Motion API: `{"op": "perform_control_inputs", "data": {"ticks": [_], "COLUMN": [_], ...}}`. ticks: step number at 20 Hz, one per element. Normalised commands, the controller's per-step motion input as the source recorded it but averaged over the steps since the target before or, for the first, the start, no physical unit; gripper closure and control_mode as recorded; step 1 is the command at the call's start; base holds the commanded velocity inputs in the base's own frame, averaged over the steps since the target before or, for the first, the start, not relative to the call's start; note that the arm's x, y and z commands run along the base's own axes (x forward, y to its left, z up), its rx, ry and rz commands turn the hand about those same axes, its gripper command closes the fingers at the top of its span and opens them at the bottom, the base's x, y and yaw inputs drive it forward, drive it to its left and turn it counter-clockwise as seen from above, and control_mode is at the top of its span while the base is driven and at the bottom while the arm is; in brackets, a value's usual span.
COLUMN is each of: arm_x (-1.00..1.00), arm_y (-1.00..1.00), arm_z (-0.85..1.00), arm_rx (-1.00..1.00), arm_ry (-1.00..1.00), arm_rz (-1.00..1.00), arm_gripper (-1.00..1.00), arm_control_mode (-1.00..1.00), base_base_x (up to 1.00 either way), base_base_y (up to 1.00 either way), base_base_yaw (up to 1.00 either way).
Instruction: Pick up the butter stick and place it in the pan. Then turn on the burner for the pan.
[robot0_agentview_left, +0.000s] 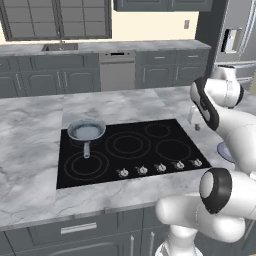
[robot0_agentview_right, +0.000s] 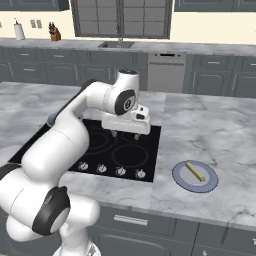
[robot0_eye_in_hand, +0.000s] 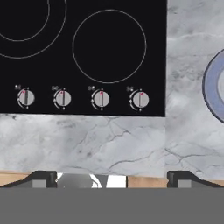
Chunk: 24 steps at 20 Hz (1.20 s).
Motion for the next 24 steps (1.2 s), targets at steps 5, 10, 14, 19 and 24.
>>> {"op": "perform_control_inputs", "data": {"ticks": [5, 10, 14, 19, 24], "arm_x": [0.0, 0.0, 0.0, 0.0, 0.0], "arm_y": [-0.22, -0.2, -0.15, -0.11, -0.09], "arm_z": [-0.13, -0.14, -0.16, -0.12, -0.14], "arm_rx": [0.0, 0.0, 0.0, 0.0, 0.0], "arm_ry": [0.05, 0.04, 0.02, 0.03, 0.03], "arm_rz": [0.0, 0.0, 0.0, 0.0, 0.0], "arm_gripper": [-1.0, -1.0, -1.0, -1.0, -1.0], "arm_control_mode": [-1.0, -1.0, -1.0, -1.0, -1.0], "base_base_x": [0.0, 0.0, 0.0, 0.0, 0.0], "base_base_y": [0.0, 0.0, 0.0, 0.0, 0.0], "base_base_yaw": [0.0, 0.0, 0.0, 0.0, 0.0]}}
